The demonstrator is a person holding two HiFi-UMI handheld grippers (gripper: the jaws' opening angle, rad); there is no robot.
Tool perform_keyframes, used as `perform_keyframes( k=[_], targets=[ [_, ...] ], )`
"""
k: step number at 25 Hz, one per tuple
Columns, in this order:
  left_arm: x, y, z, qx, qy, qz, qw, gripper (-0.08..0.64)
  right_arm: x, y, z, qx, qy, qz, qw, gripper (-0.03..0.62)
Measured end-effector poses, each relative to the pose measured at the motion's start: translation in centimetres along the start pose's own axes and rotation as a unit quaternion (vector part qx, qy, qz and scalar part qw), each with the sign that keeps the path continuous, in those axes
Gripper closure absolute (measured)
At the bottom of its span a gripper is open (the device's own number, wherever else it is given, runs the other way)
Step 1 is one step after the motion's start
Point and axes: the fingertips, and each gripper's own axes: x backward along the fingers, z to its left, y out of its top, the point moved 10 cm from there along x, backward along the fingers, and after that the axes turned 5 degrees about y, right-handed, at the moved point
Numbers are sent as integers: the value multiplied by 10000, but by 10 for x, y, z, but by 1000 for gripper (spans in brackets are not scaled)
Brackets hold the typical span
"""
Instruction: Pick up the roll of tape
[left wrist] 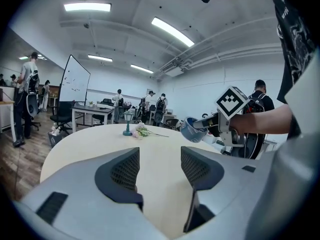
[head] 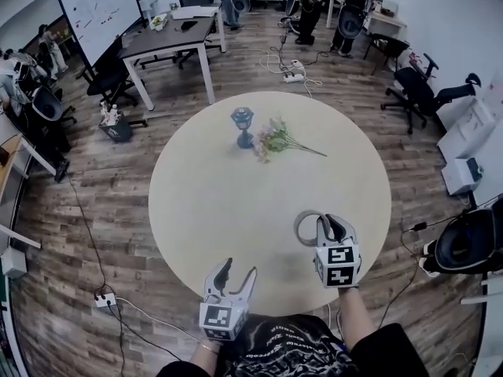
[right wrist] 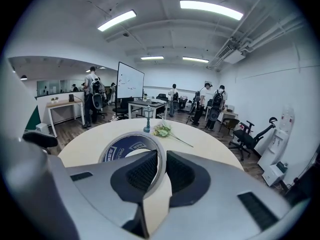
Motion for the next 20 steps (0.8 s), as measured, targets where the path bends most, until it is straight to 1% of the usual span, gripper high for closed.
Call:
perform_keyframes(
  k=[4,9,14,17,20],
  targets=[
    [2,-4,-6,-124,-158,-75,9998,279,28,-17,13,-27,-92,-43,9999,528],
    [4,-2,-13,-215,-359,-49,9991,279,64,-36,27,-91,-163,-94,9998,528],
    [6,-6,-19,-184,-550,56,9983,279,88,-61,44,-339,-100,-21,9994,528],
    [4,-5,-22,-200,-643,49,9977,279,91,-77,53,-469,44,131,9988,528],
    [1,-3,-23,-248,-670,59,9974,279,92,-84,59,-538,84,194,9983,528]
  ],
)
